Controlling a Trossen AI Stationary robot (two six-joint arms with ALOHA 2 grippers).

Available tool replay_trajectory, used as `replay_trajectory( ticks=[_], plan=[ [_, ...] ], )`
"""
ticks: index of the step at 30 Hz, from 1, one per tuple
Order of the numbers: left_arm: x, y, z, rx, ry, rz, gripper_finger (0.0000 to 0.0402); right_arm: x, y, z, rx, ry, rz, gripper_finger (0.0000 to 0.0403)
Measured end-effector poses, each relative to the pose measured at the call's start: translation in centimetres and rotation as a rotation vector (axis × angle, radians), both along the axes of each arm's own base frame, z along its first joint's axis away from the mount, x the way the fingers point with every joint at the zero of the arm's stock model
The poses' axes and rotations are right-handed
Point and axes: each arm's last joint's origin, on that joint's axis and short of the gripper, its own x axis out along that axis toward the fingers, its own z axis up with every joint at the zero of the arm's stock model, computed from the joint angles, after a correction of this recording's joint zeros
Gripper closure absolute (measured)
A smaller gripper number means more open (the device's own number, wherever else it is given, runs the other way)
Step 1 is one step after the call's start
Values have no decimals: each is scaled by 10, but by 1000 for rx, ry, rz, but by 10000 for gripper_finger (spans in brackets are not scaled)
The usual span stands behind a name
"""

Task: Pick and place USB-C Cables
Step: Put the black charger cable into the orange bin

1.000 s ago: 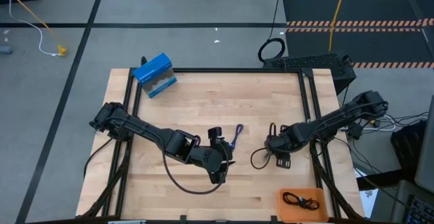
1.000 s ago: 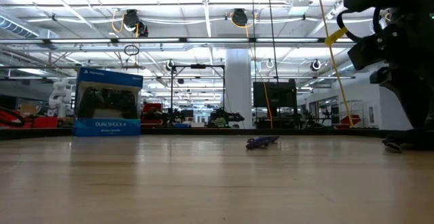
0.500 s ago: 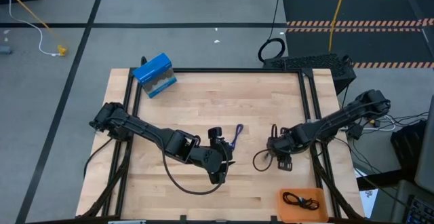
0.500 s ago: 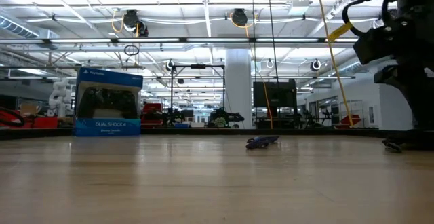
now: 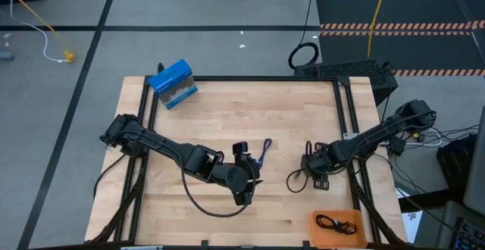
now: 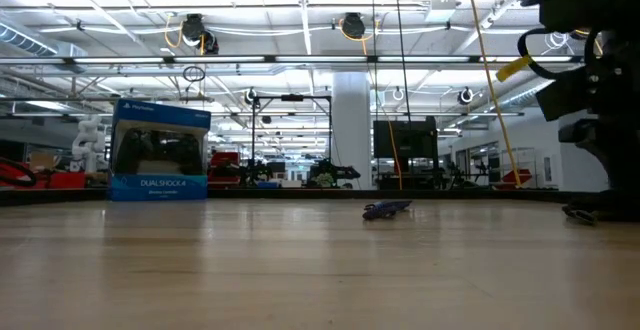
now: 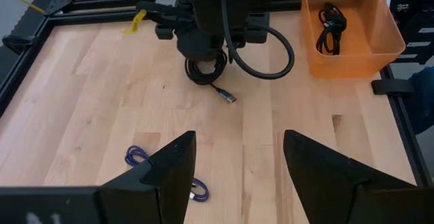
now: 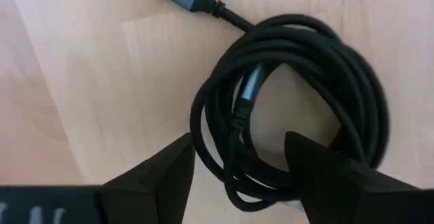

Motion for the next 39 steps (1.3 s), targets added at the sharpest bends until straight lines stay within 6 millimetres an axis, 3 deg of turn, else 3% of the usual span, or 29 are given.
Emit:
replay_trajectory(
  ticks=[5, 19, 29, 39],
  plan=[
    [0, 0, 0, 1, 0, 0, 176, -3, -1, -5, 0, 7, -19, 225],
    [0, 0, 0, 1, 0, -1, 176, -1, 1, -3, 33, 4, -42, 384],
    [0, 0, 0, 1, 1, -1, 176, 11, 7, 27, 60, 16, -57, 385],
    [0, 0, 0, 1, 0, -1, 176, 23, 12, 88, 53, 30, -59, 386]
  ],
)
